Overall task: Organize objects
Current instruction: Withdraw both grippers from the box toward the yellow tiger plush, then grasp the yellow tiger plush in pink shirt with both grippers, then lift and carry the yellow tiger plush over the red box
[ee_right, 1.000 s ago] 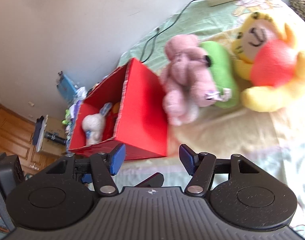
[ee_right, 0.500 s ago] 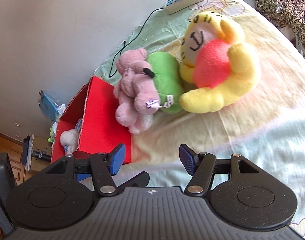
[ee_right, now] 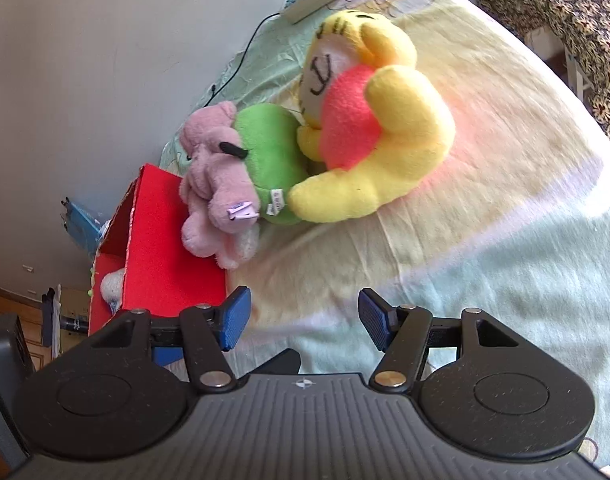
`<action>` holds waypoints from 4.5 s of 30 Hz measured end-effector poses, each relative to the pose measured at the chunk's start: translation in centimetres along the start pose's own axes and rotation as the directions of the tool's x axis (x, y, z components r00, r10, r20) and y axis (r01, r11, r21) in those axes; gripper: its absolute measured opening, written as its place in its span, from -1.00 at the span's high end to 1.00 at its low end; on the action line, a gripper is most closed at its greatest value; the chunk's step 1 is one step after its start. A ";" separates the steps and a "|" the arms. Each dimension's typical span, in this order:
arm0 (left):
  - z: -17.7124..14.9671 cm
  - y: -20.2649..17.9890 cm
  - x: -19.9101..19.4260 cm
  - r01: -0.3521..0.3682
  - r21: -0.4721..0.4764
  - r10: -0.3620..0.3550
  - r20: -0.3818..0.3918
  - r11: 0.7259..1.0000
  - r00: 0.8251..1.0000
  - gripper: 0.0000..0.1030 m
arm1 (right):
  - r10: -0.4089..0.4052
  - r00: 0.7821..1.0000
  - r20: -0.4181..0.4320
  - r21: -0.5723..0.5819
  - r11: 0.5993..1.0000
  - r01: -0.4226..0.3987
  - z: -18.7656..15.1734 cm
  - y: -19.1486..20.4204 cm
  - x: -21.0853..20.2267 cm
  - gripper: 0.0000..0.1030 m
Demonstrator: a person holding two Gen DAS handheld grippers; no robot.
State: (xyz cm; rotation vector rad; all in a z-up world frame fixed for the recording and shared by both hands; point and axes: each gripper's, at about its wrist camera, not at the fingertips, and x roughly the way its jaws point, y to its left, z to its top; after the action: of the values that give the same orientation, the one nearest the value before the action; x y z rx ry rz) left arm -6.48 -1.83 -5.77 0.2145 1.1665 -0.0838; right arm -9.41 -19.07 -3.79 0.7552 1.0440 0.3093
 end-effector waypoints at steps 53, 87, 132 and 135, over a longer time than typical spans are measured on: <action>13.1 0.2 8.0 0.576 0.014 -0.575 0.091 0.817 0.813 -0.99 | 0.224 0.964 0.141 0.164 0.955 -0.246 10.0 -9.3 4.0 -0.20; 1.2 -1.7 -5.4 0.534 0.157 -0.556 0.233 0.831 0.798 -0.92 | 0.288 0.946 0.147 -0.064 0.957 -0.281 -0.7 -2.1 -7.2 0.18; 0.4 26.7 -3.0 0.492 -0.021 -0.450 0.372 0.870 0.812 -0.92 | 0.178 0.976 0.122 -0.247 0.958 -0.143 -1.7 21.2 11.4 0.20; 0.5 26.8 -1.5 0.520 -0.024 -0.481 0.345 0.854 0.806 -0.92 | 0.113 0.985 0.133 -0.237 0.968 -0.079 -2.0 21.3 12.0 0.20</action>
State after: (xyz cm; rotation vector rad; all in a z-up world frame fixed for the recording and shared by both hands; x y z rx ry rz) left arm -1.88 24.12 -0.86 -0.2177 0.8629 -0.5029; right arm -2.90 3.74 2.40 0.6097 0.8185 0.4444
